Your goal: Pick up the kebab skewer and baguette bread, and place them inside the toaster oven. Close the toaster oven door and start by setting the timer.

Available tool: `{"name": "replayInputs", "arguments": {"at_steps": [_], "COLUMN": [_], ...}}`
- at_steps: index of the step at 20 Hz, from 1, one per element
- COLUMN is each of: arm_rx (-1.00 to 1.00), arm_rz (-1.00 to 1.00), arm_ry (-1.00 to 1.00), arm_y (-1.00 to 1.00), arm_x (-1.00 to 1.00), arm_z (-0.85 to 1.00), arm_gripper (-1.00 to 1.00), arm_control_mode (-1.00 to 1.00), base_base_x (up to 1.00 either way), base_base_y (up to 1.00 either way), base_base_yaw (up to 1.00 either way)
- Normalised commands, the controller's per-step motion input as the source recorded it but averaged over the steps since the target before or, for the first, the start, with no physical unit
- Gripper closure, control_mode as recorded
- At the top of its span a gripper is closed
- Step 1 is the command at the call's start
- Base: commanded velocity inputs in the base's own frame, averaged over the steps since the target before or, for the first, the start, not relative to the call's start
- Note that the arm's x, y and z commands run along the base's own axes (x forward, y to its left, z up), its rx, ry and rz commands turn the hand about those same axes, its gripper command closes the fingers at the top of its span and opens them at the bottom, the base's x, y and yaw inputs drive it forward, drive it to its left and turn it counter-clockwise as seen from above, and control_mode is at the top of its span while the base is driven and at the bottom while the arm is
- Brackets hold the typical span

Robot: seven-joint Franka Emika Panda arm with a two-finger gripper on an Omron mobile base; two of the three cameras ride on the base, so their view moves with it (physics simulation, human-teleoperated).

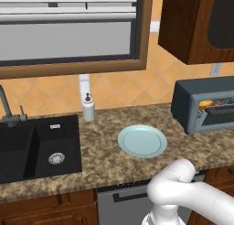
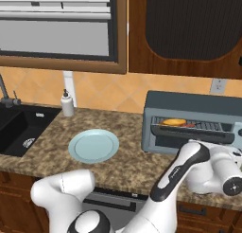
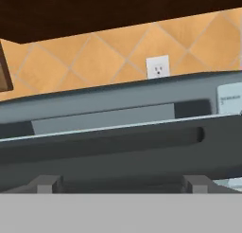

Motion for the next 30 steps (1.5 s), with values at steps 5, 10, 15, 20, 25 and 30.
{"name": "replayInputs", "arguments": {"at_steps": [5,10,15,20,25,30], "arm_rx": [-0.01,-0.02,0.0,0.0,0.0,0.0], "arm_rz": [0.0,0.0,0.0,0.0,0.0,0.0], "arm_ry": [-0.02,-0.05,-0.04,-0.03,0.0,0.0], "arm_y": [0.38,0.41,0.21,0.1,0.04,0.01], "arm_x": [0.27,0.38,0.27,0.16,0.27,0.25], "arm_z": [0.0,0.0,0.0,0.0,0.0,0.0], "arm_gripper": [-1.0,-1.0,-1.0,-1.0,-1.0,-1.0], "arm_control_mode": [-1.0,-1.0,-1.0,-1.0,-1.0,-1.0], "base_base_x": [0.0,0.0,0.0,0.0,0.0,0.0], "base_base_y": [0.0,0.0,0.0,0.0,0.0,0.0], "base_base_yaw": [0.0,0.0,0.0,0.0,0.0,0.0]}}
